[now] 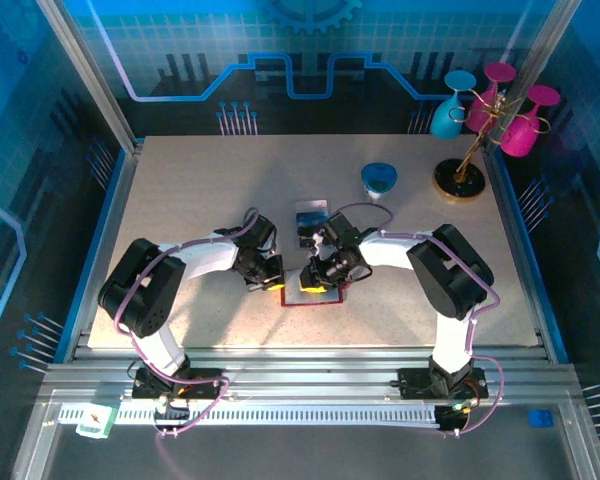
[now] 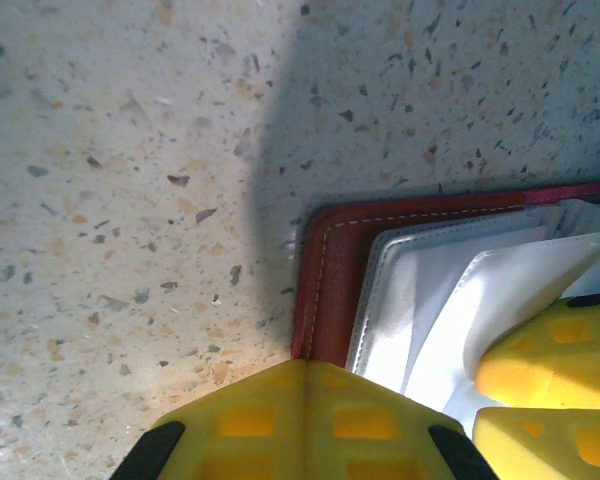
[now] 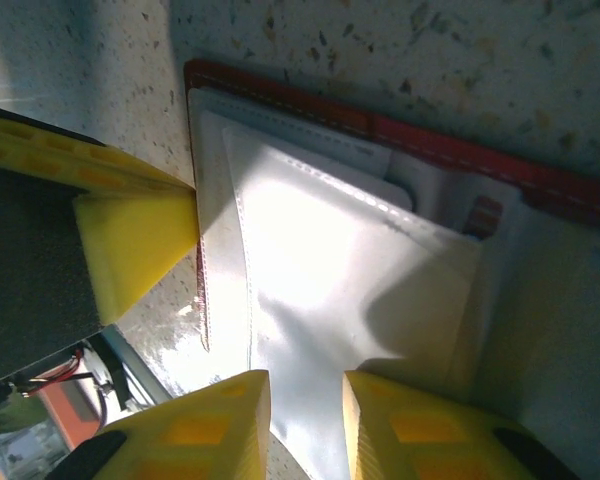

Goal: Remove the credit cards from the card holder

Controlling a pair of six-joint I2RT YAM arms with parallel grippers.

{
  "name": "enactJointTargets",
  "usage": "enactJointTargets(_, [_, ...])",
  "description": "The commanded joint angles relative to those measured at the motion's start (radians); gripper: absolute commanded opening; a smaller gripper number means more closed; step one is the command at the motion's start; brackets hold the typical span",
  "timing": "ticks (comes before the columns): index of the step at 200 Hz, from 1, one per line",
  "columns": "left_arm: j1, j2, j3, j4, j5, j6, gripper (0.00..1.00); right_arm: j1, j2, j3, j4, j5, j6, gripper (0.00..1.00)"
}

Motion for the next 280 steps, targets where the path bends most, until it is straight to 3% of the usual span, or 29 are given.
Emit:
enactJointTargets(1, [-0.005,-0.010,-0.017,-0.053,-0.028,0.015,0.02,-0.009,0.009,-0.050,0.080,-0.039,0.036,0.26])
enactJointTargets(67, [-0.004,-0.145,-0.025,0.042,0.023,-0.058,0.13,-0.028,0.006,-0.103,0.179,-0.090,0.060,0.26])
enactJointTargets(120, [-0.004,-0.157,-0.083,0.180,0.076,-0.115,0.32,-0.034,0.004,-0.105,0.173,-0.096,0.055,0.26])
enactJointTargets(165, [-0.005,-0.106,-0.116,0.293,0.137,-0.115,0.33,-0.038,-0.002,-0.111,0.169,-0.095,0.053,0.26])
enactJointTargets(280, [-0.005,-0.030,-0.150,0.357,0.184,-0.126,0.31,-0.040,-0.014,-0.104,0.148,-0.092,0.047,0.26])
